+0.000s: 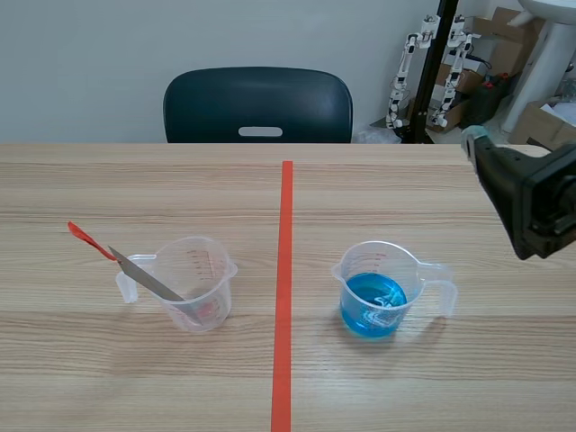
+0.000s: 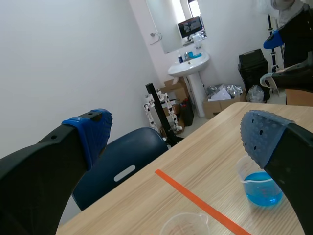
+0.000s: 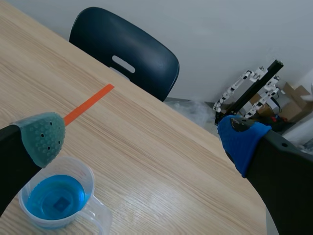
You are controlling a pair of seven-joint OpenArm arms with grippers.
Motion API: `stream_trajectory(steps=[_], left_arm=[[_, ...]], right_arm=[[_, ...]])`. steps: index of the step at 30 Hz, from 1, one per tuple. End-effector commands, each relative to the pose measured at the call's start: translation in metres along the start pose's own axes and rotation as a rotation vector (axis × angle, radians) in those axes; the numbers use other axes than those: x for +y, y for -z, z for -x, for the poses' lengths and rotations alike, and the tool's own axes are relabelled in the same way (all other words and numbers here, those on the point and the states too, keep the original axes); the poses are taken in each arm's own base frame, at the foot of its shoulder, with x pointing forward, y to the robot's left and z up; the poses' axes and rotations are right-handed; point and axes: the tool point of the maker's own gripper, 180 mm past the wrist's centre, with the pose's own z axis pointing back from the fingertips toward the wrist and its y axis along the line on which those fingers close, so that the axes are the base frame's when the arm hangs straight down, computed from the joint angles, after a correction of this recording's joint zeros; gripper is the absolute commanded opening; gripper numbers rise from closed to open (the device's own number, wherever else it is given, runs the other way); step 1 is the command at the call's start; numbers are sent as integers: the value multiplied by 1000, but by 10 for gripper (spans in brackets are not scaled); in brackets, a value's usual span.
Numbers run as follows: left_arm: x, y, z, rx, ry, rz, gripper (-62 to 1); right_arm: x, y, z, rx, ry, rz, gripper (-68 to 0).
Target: Do the redox reaction experiment. return to the home posture
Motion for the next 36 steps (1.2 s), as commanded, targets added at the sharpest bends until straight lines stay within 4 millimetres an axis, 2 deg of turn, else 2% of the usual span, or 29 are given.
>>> stream_trajectory(steps=[1,24,28,36], left_arm=[[0,3,-7,-27,-4,-2,-59],[-5,4,1,20,-10,24,-59],[-4,4,1,20,-7,23,-59],[1,9,20,106,27,16,-59]], right_arm=[[1,-1,-13,-40,-11,-9,4],[11,-3,-36,-93,-45,-33,4],[13,-4,-46,-125,-71,-38,4],[14,-4,-51,-138,-71,-41,4]])
